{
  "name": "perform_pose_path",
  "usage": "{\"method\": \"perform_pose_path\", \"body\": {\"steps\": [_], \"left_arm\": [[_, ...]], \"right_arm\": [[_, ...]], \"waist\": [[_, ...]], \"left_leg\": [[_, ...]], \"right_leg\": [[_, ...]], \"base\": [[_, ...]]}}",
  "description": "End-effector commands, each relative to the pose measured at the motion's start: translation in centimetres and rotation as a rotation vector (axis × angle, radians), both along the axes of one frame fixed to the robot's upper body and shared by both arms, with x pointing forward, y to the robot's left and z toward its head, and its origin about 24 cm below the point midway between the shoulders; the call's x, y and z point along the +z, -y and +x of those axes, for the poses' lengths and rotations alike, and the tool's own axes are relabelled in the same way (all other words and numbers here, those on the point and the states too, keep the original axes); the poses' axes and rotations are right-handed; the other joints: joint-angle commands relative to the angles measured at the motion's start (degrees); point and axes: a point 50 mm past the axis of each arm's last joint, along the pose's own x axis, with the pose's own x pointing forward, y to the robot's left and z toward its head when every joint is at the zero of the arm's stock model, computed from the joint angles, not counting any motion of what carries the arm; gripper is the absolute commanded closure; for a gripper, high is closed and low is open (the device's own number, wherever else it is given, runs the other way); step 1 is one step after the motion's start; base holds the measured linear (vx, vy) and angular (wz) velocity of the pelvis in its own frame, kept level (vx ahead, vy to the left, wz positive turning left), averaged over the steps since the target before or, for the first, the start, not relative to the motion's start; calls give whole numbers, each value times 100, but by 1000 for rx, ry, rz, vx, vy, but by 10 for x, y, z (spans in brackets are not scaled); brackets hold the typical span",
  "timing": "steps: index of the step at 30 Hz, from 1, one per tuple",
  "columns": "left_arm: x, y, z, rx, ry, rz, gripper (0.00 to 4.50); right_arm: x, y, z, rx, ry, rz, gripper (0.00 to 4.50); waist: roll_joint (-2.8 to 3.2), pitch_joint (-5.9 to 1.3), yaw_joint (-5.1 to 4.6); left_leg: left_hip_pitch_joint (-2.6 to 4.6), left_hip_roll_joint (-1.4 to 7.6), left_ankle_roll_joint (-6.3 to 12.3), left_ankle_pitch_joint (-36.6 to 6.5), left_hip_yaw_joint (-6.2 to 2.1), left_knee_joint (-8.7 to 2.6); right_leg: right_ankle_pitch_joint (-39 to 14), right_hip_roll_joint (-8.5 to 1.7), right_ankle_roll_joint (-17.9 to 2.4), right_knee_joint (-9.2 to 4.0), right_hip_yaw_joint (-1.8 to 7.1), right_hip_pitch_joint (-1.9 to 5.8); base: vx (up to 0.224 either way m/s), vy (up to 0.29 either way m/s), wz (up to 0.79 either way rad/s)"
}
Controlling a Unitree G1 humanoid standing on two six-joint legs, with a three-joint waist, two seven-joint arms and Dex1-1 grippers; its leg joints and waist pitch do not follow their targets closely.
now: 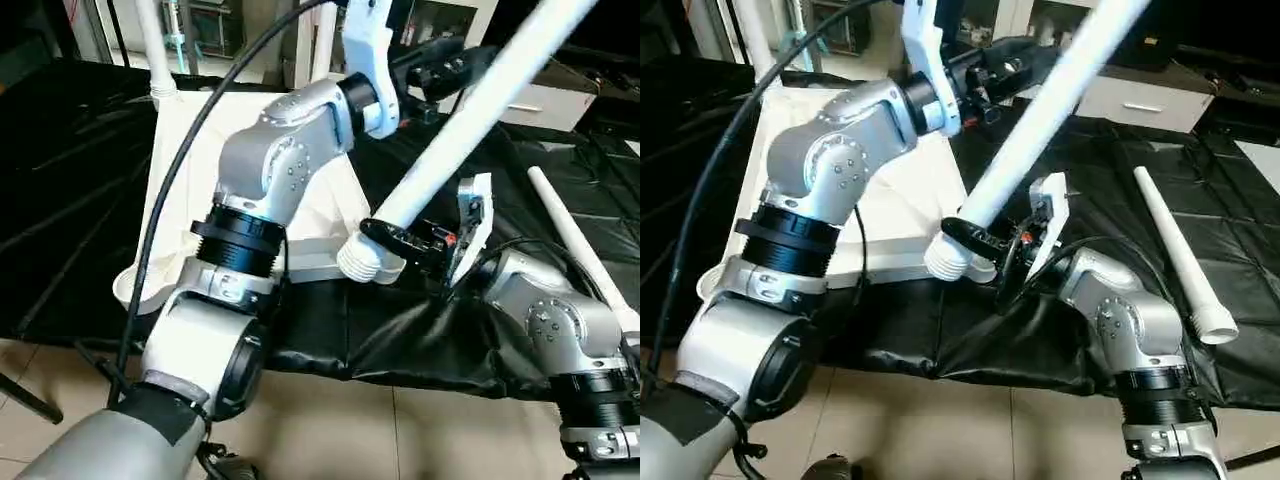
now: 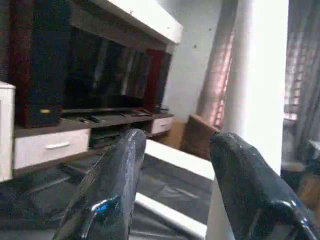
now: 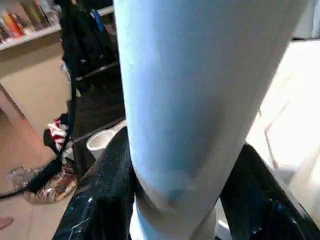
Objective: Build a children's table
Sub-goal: Insert table leg to table base
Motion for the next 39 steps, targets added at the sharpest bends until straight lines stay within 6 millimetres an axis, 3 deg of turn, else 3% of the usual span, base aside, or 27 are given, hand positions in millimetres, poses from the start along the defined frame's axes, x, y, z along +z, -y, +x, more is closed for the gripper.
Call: {"method": "perform_pose_path", "body": {"steps": [1, 3, 5, 7, 8, 10, 11, 14, 15, 16, 17, 19, 20, 22, 23, 24, 25, 26, 27, 28, 32, 39], "left_arm": [[-13, -26, 11, 104, 23, 84, 198], [-18, -36, 15, 151, 35, 121, 198], [-35, -67, 23, 252, 47, 239, 198], [-40, -74, 24, 270, 59, 284, 198], [-53, -85, 25, 286, 93, 389, 198], [-71, -95, 19, 237, 112, 478, 198], [-71, -95, 19, 237, 112, 478, 198], [-103, -94, 2, 26, 105, 571, 198], [-124, -90, -7, -94, 58, 631, 182], [-124, -90, -7, -94, 58, 631, 172], [-135, -86, -11, -153, 46, 655, 166], [-149, -80, -13, -196, 31, 675, 166], [-159, -77, -12, -201, 49, 726, 163], [-163, -77, -12, -201, 48, 740, 131], [-169, -76, -11, -218, 41, 764, 125], [-170, -76, -12, -229, 34, 765, 125], [-171, -76, -11, -227, 32, 769, 126], [-173, -76, -10, -235, 23, 775, 126], [-174, -75, -10, -241, 18, 779, 126], [-176, -76, -8, -235, 16, 793, 126], [-181, -80, -5, -213, 2, 825, 126], [-190, -86, -1, -182, -53, 857, 196]], "right_arm": [[6, 9, 6, -37, 43, -50, 264], [6, 12, 9, -66, 49, -71, 264], [6, 22, 18, -157, 61, -131, 264], [6, 24, 20, -177, 66, -145, 264], [7, 29, 23, -213, 65, -150, 264], [9, 36, 26, -237, 64, -145, 264], [9, 36, 26, -237, 64, -145, 264], [10, 45, 30, -278, 62, -131, 264], [9, 52, 34, -323, 55, -104, 264], [9, 52, 34, -323, 55, -104, 264], [8, 56, 36, -348, 48, -92, 264], [5, 62, 37, -379, 45, -100, 264], [3, 65, 35, -386, 44, -108, 264], [3, 65, 33, -385, 43, -107, 264], [3, 67, 28, -382, 43, -108, 264], [2, 67, 26, -379, 44, -109, 264], [2, 68, 24, -376, 43, -110, 264], [1, 69, 21, -374, 42, -112, 264], [0, 70, 20, -373, 42, -113, 264], [0, 71, 18, -372, 41, -114, 264], [-2, 73, 13, -373, 34, -117, 264], [-5, 70, 10, -371, 22, -118, 264]], "waist": [[-11, -448, -28], [17, -457, -54], [36, -467, -81], [45, -475, -105], [19, -485, -100], [35, -482, -102], [44, -480, -104], [45, -488, -66], [86, -487, -63], [63, -476, -75], [94, -477, -58], [76, -476, -54], [106, -478, -51], [84, -487, -82], [112, -487, -82], [142, -490, -90], [115, -493, -115], [132, -487, -131], [112, -492, -141], [138, -490, -151], [126, -478, -179], [138, -484, -178]], "left_leg": [[103, 167, 221, -361, -52, -344], [113, 176, 127, -396, -56, -346], [129, 175, 50, -373, -48, -345], [137, 174, -42, -333, -46, -349], [152, 182, -17, -297, -47, -345], [148, 188, 22, -242, -38, -349], [149, 193, 16, -237, -30, -355], [156, 187, 26, -181, -18, -346], [162, 192, -7, -289, -5, -353], [160, 186, -51, -399, 6, -363], [178, 191, -83, -460, 12, -359], [179, 188, -137, -609, 15, -370], [172, 185, -133, -593, 1, -370], [149, 188, -142, -641, -15, -376], [149, 184, -139, -661, -19, -377], [156, 189, -143, -678, -26, -374], [152, 190, -129, -684, -26, -376], [151, 183, -115, -708, -25, -378], [151, 178, -77, -713, -21, -368], [142, 182, -52, -709, -29, -371], [137, 179, 26, -741, -25, -369], [157, 195, 81, -775, -26, -363]], "right_leg": [[287, -359, -1221, -420, 246, 370], [238, -369, -1151, -414, 250, 368], [274, -355, -1171, -402, 248, 349], [403, -342, -1170, -370, 250, 348], [460, -345, -1161, -376, 247, 340], [568, -359, -1219, -350, 253, 331], [592, -353, -1231, -345, 254, 328], [712, -368, -1338, -323, 254, 319], [608, -376, -1351, -328, 258, 303], [465, -370, -1355, -349, 264, 300], [443, -371, -1363, -345, 269, 288], [344, -371, -1332, -371, 270, 303], [365, -372, -1317, -371, 271, 310], [385, -376, -1229, -372, 265, 345], [365, -377, -1227, -378, 265, 342], [392, -379, -1210, -376, 269, 344], [445, -375, -1242, -373, 265, 348], [432, -365, -1253, -384, 265, 344], [434, -368, -1279, -383, 268, 350], [438, -373, -1316, -385, 266, 354], [346, -370, -1359, -413, 265, 355], [319, -380, -1468, -404, 262, 338]], "base": [[0, 0, 0], [0, 0, 0], [0, 0, 0], [0, 0, 0], [0, 0, 0], [0, 0, 0], [0, 0, 0], [0, 0, 0], [0, 0, 0], [0, 0, 0], [0, 0, 0], [0, 0, 0], [0, 0, 0], [0, 0, 0], [0, 0, 0], [0, 0, 0], [0, 0, 0], [0, 0, 0], [0, 0, 0], [0, 0, 0], [0, 0, 0], [0, 0, 0]]}}
